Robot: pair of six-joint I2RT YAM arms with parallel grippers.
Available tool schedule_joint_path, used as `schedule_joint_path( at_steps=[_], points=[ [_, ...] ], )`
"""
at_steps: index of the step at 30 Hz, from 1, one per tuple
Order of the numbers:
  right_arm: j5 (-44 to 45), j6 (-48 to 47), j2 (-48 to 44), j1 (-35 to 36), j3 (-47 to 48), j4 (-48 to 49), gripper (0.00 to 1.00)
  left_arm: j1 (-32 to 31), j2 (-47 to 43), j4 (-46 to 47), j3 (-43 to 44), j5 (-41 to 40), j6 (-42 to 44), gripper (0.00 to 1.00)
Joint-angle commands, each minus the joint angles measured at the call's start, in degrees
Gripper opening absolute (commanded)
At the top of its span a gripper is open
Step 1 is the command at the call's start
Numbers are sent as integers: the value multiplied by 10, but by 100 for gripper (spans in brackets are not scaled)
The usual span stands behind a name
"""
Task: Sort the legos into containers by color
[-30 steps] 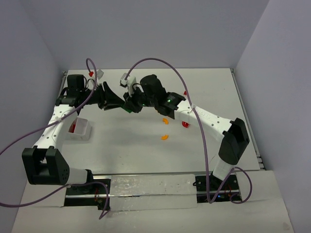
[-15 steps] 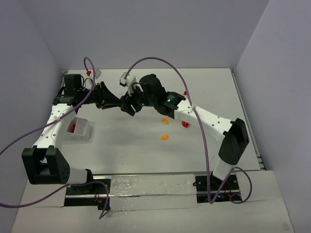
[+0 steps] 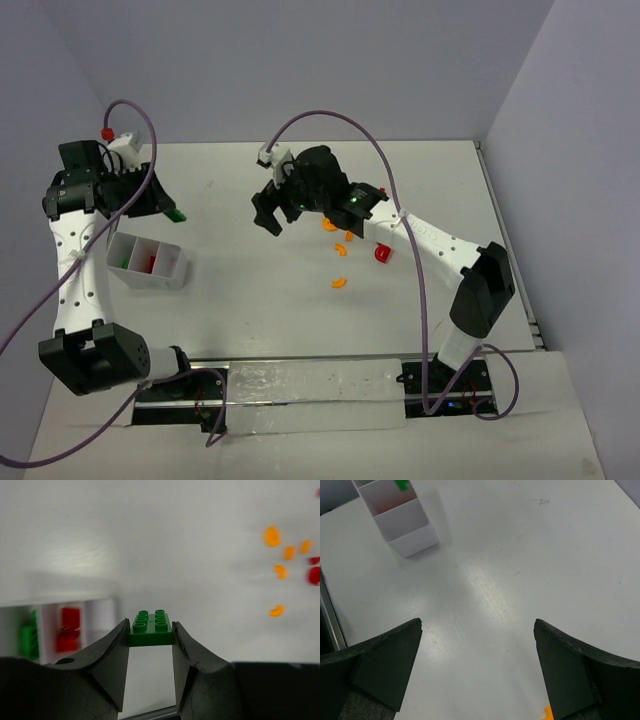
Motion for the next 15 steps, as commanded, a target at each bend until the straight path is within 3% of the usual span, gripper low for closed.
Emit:
schedule_joint_path(
  at_steps=[1,6,15],
  points=[
    [-2,5,-11,-24,-3,-4,100,30,-13,-62,16,-160,133,0],
    [2,-3,-12,-36,-20,-5,100,68,-8,-53,18,-231,190,0],
    [-3,-3,-10,-39,-36,1,100,90,27,-52,29,-256,223,0]
  ],
)
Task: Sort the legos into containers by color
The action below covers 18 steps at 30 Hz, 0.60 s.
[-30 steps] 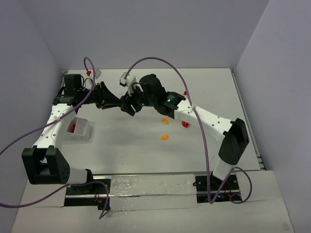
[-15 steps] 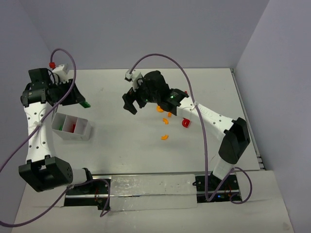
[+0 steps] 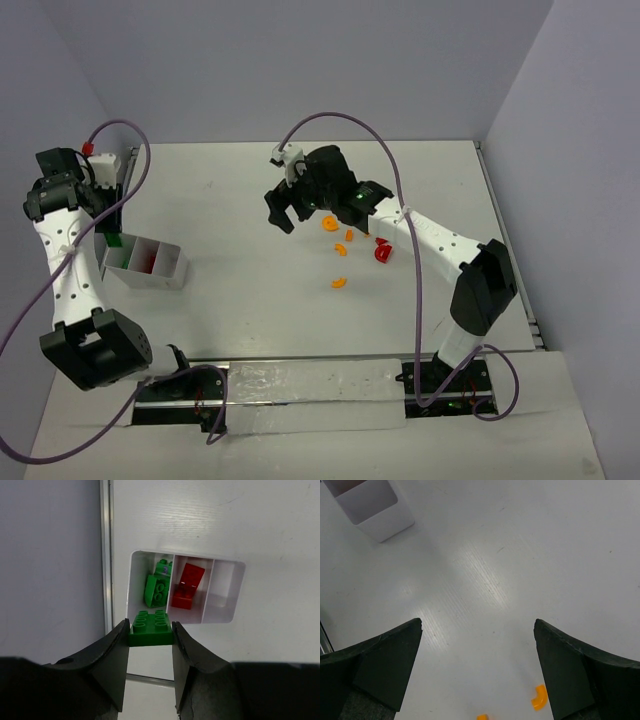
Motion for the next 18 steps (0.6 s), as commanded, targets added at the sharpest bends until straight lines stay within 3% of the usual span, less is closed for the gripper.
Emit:
schedule_joint_path(
  at_steps=[1,18],
  points=[
    [-5,-2,-8,-2,-9,15,100,7,16,-2,24,-22,28,0],
    [-31,10,2,-11,-20,20,100,29,72,1,8,31,38,0]
  ],
)
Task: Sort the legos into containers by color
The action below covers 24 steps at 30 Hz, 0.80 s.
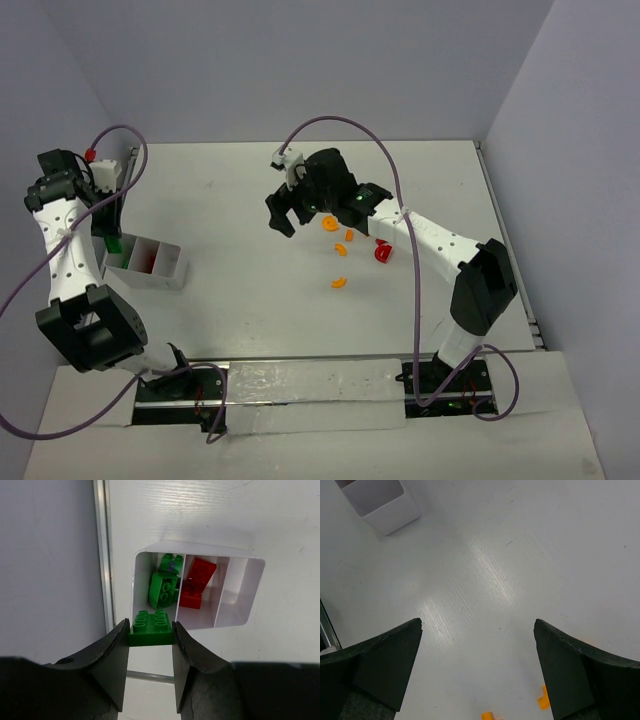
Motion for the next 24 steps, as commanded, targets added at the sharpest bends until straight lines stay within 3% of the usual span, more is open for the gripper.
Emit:
schedule_joint_path(
  at_steps=[1,17,22,24],
  points=[
    [-12,6,3,-7,-4,18,100,9,19,-3,10,46,8,0],
    [-37,12,11,-23,-4,16,100,9,39,36,-9,1,7,3],
    [-38,13,13,-25,-1,12,100,9,39,37,-19,-13,13,17],
    [-36,12,13,-24,0,11,100,9,36,37,-22,-11,14,32]
  ],
)
